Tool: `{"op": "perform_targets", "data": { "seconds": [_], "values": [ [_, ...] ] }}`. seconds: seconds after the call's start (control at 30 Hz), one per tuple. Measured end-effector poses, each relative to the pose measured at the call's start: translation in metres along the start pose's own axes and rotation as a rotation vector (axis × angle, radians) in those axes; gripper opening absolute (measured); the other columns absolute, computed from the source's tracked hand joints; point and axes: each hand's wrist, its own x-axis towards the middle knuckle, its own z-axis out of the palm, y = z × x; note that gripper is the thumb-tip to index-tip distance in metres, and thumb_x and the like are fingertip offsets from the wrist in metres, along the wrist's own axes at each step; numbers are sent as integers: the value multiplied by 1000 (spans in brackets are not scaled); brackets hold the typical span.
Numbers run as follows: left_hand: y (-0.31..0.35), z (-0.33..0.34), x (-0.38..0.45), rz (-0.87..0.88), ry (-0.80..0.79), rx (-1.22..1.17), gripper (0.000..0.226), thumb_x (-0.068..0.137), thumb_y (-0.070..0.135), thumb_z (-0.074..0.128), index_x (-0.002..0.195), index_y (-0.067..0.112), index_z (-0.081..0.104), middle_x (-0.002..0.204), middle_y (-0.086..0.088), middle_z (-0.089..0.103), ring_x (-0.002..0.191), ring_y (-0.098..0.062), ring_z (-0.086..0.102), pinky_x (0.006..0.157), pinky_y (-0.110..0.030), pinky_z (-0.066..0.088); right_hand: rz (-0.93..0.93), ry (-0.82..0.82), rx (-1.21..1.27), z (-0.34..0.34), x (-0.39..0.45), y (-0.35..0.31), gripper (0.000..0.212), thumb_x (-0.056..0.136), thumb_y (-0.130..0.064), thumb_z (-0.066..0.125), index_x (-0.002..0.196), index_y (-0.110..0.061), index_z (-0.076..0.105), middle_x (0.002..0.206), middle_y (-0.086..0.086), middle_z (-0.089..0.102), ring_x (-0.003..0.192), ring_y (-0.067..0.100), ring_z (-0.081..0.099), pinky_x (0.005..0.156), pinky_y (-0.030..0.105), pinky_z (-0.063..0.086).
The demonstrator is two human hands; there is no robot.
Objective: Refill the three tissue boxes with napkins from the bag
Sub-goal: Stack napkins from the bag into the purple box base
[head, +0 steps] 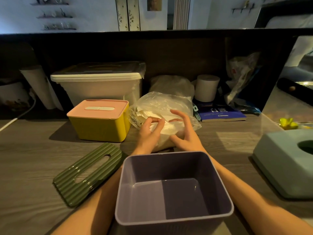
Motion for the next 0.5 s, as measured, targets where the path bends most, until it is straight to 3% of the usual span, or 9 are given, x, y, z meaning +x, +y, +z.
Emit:
{"op": "perform_targets", "data": {
  "seconds": [0.1,0.17,0.23,0.33,0.5],
  "values": [
    [1,-1,-1,-7,-8,39,15,101,25,59,105,11,64,101,5,64,95,-6,57,70,-1,39,5,-21,-42,-6,0,-3,74,86,0,61,150,-30,37,94,-16,59,53,11,46,60,18,44],
    [9,-7,-2,-23,-49,122,19,101,31,58,108,13,62,101,9,61,97,-8,55,70,-6,39,-36,-62,-131,-11,-2,-4,75,87,1,61,150,-32,37,107,-15,58,59,22,51,60,25,47],
    [16,-19,-1,-9,-195,251,31,95,44,64,112,20,57,105,12,60,97,-6,56,74,-14,43,-61,-78,-195,-18,-2,-3,69,92,-5,64,149,-36,38,122,-7,62,77,29,61,74,40,56],
    [20,-42,1,77,-439,448,57,75,51,82,122,31,56,117,13,62,107,-6,59,88,-29,55,-15,-90,-162,-28,1,-5,65,96,-14,69,147,-40,39,132,-2,61,112,17,64,99,40,54],
    [12,-54,8,218,-446,487,46,76,29,88,117,23,68,108,9,71,102,-7,66,93,-41,55,72,-150,-173,-36,2,-5,56,89,-15,78,131,-24,41,114,-2,72,106,11,70,94,29,55]
  ]
}}
